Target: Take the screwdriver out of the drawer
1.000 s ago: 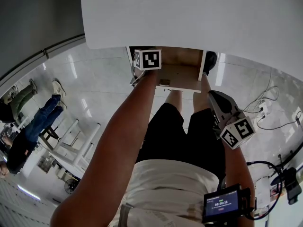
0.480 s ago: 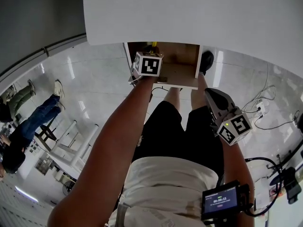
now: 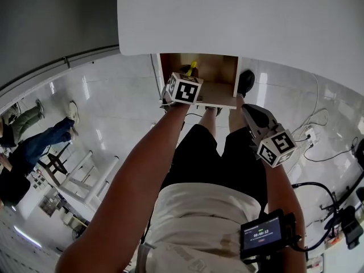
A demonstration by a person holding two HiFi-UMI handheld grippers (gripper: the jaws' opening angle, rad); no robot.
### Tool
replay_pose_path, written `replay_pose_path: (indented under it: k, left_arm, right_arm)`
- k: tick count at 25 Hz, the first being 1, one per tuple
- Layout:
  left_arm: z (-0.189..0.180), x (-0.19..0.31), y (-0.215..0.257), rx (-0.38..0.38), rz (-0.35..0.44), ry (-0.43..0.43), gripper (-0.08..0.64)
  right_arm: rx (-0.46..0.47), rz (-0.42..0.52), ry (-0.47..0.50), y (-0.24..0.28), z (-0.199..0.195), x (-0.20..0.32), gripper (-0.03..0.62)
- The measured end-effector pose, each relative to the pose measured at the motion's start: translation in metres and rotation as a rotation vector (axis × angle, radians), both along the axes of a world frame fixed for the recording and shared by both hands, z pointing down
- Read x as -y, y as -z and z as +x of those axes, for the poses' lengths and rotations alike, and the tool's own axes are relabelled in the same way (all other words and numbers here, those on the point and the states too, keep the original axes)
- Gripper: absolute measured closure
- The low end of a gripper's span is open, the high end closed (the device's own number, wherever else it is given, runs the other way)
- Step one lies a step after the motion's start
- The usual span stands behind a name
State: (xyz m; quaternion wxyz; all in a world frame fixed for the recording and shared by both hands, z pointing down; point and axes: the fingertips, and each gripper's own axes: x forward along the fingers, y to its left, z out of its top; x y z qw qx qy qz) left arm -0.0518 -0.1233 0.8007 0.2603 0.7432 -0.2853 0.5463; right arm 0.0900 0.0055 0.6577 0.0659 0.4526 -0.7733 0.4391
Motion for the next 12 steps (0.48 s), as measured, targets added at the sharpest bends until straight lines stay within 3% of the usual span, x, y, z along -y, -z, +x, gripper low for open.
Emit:
replay_pose_path:
  k: [12]
  left_arm:
    - [0.012,-0.005,0.050,-0.045,0.026,-0.062,0.494]
  right_arm:
    - [-0.033,0.047,0.019,0.030,0.000,0.017,0.586]
